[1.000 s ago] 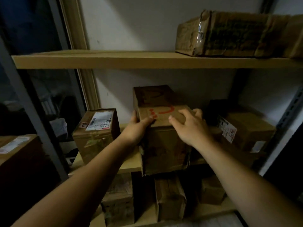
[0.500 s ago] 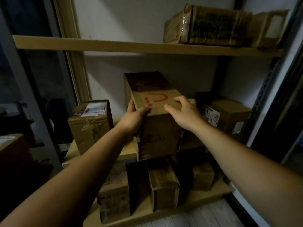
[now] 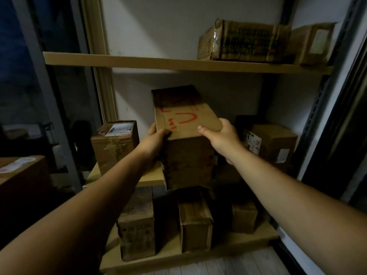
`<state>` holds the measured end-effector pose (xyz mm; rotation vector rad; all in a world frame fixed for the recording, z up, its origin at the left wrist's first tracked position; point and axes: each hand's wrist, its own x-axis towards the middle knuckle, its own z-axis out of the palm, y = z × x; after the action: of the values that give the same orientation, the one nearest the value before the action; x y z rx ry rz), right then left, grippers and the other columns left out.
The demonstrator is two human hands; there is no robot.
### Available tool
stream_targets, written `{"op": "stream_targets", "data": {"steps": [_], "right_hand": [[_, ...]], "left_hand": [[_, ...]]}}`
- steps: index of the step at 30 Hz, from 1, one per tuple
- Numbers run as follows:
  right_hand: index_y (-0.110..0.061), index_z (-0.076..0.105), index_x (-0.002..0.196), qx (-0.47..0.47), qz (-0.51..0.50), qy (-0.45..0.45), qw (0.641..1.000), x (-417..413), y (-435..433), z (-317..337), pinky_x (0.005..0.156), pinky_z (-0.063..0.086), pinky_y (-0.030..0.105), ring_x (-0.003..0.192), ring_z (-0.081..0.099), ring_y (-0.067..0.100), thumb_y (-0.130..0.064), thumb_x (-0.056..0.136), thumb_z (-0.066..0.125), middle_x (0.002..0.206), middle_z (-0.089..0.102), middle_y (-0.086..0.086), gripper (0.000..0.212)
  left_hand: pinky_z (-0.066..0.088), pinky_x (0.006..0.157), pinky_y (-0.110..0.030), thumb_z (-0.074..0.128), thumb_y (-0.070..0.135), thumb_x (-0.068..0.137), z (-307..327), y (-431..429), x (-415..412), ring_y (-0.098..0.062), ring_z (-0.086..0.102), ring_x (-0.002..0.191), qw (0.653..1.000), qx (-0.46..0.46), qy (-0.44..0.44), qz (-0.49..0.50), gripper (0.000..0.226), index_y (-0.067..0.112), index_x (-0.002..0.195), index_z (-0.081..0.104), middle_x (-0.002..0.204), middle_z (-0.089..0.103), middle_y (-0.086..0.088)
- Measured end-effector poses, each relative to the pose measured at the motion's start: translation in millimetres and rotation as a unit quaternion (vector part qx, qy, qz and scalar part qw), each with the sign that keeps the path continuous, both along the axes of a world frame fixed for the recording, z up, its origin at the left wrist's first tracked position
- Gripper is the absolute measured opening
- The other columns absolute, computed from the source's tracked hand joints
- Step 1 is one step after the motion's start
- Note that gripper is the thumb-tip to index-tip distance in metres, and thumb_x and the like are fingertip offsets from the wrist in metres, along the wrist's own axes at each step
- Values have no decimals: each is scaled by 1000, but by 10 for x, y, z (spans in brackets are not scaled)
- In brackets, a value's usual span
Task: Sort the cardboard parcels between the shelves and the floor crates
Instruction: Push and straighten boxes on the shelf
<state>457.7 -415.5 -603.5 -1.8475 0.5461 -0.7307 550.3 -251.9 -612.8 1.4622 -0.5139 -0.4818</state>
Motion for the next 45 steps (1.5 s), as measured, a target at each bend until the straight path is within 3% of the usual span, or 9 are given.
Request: {"op": "stream_targets", "data": {"steps": [6, 13, 18, 23, 28, 35, 40, 42, 45], "right_hand": [[-20, 35, 137, -38, 7, -61, 997, -55, -32, 15, 88, 40, 26, 119, 47, 17, -32, 80, 75, 130, 48, 0, 71], [-20, 33, 143, -57, 31, -92, 994, -86, -125, 78, 95, 32, 24, 131, 38, 17, -31, 84, 71, 142, 41, 0, 71], [-20, 29, 147, -143, 54, -3, 988, -22, -135, 70, 108, 31, 35, 138, 32, 22, -34, 89, 64, 149, 35, 3, 69], [-36, 16, 150, -216, 66, 60, 972, 49, -5, -4, 109, 30, 43, 140, 25, 26, -34, 94, 55, 154, 23, 2, 68], [-26, 17, 151, -294, 54, 108, 948, 52, 53, -106, 113, 25, 39, 142, 22, 24, -30, 95, 53, 155, 25, 3, 67], [-26, 21, 151, -397, 112, 127, 902, 50, 40, -157, 117, 15, 36, 143, 20, 17, -37, 99, 41, 156, 23, -4, 56], [-43, 22, 147, -259, 33, 156, 953, 63, -239, -257, 115, 15, 54, 146, 11, 28, -55, 97, 26, 159, 10, -3, 51], [-39, 12, 150, -141, 8, 175, 974, 72, -333, -286, 114, 23, 53, 145, 13, 34, -62, 93, 33, 160, 3, 2, 65], [-23, 12, 153, -35, 13, 183, 982, 104, -415, -267, 111, 30, 45, 140, 28, 33, -59, 90, 47, 157, 21, 8, 80]], "left_hand": [[46, 68, -31, 36, 25, 102, -50, -56, -134, -19, 55, 92, 1000, -19, 10, 10, 41, 32, 141, 33, 111, 55, -1], [46, 59, -24, 37, 28, 102, -1, -111, -98, -10, 51, 87, 998, 3, -5, 67, 52, 31, 150, 19, 141, 41, -4], [51, 52, -20, 34, 23, 103, 3, -100, -89, -17, 58, 88, 995, 72, -42, 64, 37, 28, 138, 45, 121, 50, -2], [48, 75, -28, 41, 44, 98, 114, -122, -72, -17, 56, 97, 980, 157, -101, 73, 42, 31, 138, 43, 128, 52, -5], [39, 99, -39, 34, 70, 87, 267, -226, -103, -31, 48, 122, 968, 199, -135, 73, 67, 34, 144, 35, 142, 44, -10], [42, 64, -25, 43, 59, 91, 321, -287, -74, -19, 58, 94, 971, 154, -139, 115, 58, 23, 137, 45, 119, 58, -4], [46, 63, -25, 41, 42, 97, 299, -183, -12, -13, 60, 83, 977, 133, -138, 99, 41, 26, 135, 46, 107, 61, 0], [45, 59, -25, 41, 40, 98, 263, -130, 0, -12, 60, 82, 978, 139, -126, 92, 39, 28, 135, 45, 104, 61, 2], [49, 64, -31, 44, 38, 97, 184, -34, 33, -16, 63, 86, 983, 133, -99, 83, 38, 30, 134, 46, 105, 62, 1]]}}
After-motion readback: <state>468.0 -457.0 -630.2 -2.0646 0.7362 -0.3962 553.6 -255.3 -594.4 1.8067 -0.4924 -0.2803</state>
